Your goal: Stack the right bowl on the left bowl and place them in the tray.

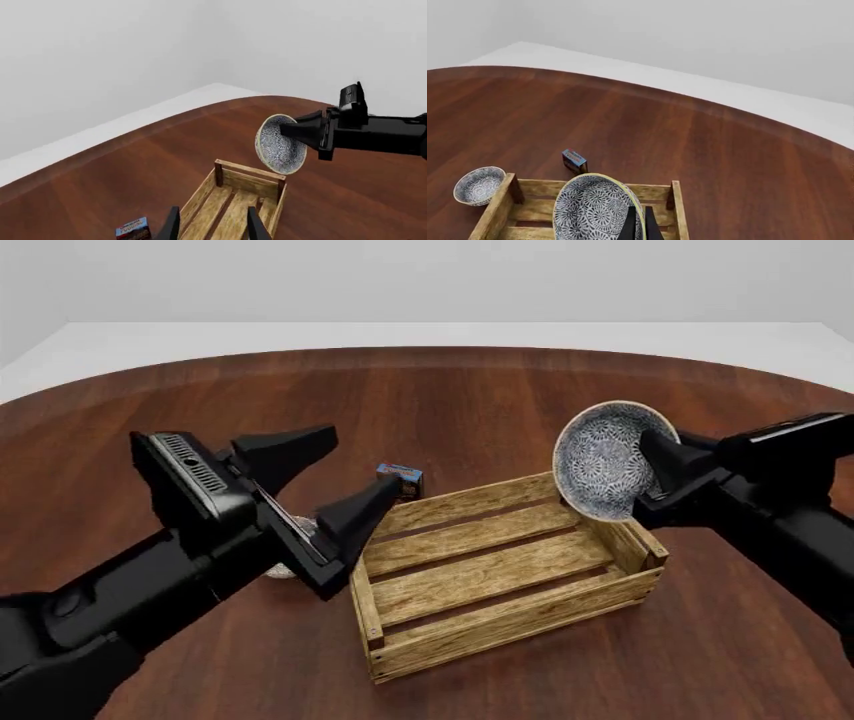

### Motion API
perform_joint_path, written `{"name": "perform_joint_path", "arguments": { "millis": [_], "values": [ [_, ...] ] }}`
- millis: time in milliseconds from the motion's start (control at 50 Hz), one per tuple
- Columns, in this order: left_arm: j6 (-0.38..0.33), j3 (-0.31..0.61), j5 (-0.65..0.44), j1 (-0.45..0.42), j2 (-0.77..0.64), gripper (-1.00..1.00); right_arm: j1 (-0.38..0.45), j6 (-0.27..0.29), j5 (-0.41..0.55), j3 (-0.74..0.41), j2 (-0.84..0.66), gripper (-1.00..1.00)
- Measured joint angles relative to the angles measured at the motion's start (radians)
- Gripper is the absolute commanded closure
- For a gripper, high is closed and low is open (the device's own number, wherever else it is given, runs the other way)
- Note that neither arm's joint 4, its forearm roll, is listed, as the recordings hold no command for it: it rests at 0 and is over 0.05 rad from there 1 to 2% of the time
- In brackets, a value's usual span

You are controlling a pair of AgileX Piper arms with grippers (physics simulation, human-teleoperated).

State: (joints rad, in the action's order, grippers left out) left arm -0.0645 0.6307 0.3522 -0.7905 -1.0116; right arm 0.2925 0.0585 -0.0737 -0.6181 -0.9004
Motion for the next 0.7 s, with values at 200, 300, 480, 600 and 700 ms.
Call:
{"name": "perform_joint_path", "arguments": {
  "millis": [200, 300, 480, 600, 700],
  "values": [
    [0.016, 0.051, 0.012, -0.04, -0.071, -1.0, 0.011, 0.005, 0.006, 0.005, 0.012, 1.0],
    [0.024, 0.078, 0.018, -0.052, -0.11, -1.0, 0.019, 0.007, 0.012, 0.008, 0.02, 1.0],
    [0.041, 0.123, 0.033, -0.065, -0.183, -1.0, 0.038, 0.008, 0.025, 0.011, 0.039, 1.0],
    [0.057, 0.147, 0.043, -0.073, -0.223, -1.0, 0.055, 0.01, 0.031, 0.016, 0.049, 1.0],
    [0.068, 0.162, 0.052, -0.076, -0.251, -1.0, 0.072, 0.013, 0.039, 0.021, 0.061, 1.0]
  ]
}}
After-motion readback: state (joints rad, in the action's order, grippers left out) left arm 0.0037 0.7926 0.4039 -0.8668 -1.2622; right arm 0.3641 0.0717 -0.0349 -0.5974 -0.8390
